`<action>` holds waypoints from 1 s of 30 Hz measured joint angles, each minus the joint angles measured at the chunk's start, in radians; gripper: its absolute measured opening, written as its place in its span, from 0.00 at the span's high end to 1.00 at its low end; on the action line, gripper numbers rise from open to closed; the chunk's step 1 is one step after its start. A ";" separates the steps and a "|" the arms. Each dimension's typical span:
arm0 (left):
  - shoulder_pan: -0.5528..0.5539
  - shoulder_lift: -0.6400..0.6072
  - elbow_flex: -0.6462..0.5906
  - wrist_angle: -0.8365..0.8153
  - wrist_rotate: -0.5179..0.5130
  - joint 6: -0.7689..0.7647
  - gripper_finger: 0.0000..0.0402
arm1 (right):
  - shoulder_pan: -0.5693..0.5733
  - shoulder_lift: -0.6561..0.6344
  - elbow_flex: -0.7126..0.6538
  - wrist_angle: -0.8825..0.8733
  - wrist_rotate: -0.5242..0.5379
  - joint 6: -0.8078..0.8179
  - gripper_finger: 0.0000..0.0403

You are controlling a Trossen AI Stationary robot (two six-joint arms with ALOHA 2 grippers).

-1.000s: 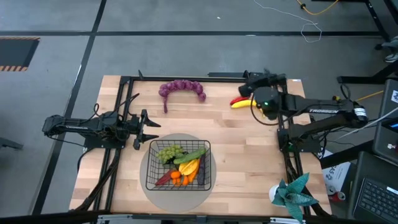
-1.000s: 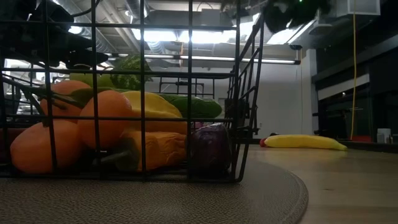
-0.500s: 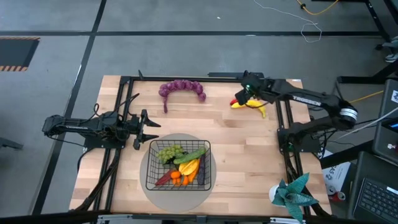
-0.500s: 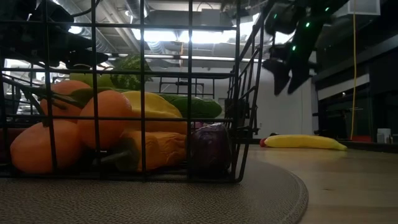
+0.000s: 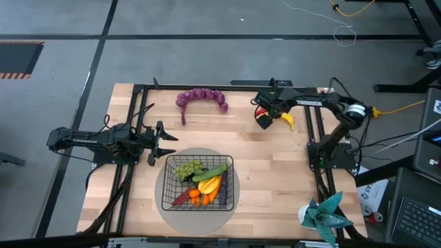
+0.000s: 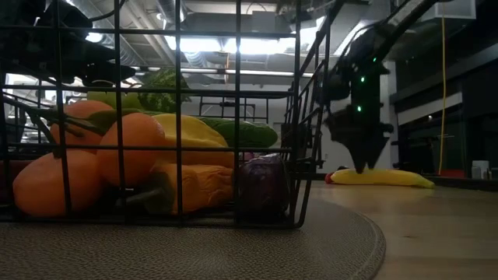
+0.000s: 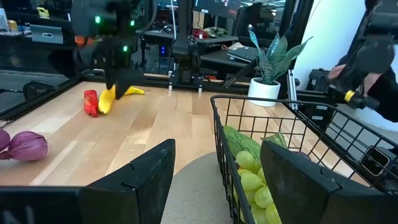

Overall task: Build produce basket
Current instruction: Put the banana into the black wire basket

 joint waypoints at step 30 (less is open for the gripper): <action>0.000 0.000 0.000 0.000 0.000 0.000 0.42 | 0.135 0.077 0.025 -0.011 -0.046 -0.232 0.33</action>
